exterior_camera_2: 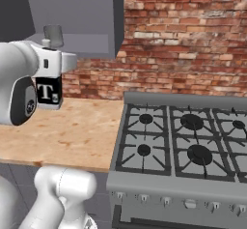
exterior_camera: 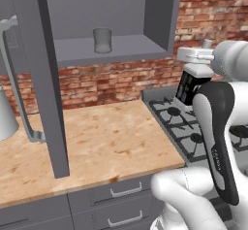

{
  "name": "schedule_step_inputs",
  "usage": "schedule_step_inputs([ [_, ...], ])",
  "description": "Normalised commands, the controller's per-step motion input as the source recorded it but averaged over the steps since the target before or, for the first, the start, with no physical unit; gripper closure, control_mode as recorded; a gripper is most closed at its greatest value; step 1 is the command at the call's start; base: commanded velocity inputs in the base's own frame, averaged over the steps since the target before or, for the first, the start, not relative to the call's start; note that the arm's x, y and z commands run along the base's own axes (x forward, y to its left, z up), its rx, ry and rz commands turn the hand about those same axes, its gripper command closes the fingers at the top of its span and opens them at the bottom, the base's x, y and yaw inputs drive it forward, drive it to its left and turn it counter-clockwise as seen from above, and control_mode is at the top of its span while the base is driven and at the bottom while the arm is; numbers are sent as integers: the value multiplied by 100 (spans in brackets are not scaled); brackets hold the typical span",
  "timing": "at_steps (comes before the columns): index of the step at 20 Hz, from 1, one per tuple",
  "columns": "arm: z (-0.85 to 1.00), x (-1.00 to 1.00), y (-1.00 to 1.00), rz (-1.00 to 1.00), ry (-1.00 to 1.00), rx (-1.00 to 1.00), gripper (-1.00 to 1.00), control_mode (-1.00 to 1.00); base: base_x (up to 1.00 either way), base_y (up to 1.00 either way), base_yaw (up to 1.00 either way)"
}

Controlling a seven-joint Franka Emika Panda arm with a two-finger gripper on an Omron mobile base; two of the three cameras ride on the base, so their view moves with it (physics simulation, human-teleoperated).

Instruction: There is a bowl on the dining counter. Grab a lemon wedge from the fridge and place it in the bowl. Then get the liquor bottle and glass cup from the cabinet and place them next to the bowl.

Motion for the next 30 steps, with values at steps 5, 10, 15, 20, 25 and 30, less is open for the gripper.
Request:
schedule_step_inputs([
  [5,-5,-13,0,0,-5,0,100,-100,0,0,0],
  [10,-3,-8,0,0,-2,0,100,100,-45,0,12],
  [15,0,0,0,0,0,0,100,100,-61,2,29],
  [20,0,0,0,0,0,0,100,100,-57,0,35],
  [25,0,0,0,0,0,0,100,100,-48,0,45],
  [30,0,0,0,0,0,0,100,100,-27,-26,49],
])
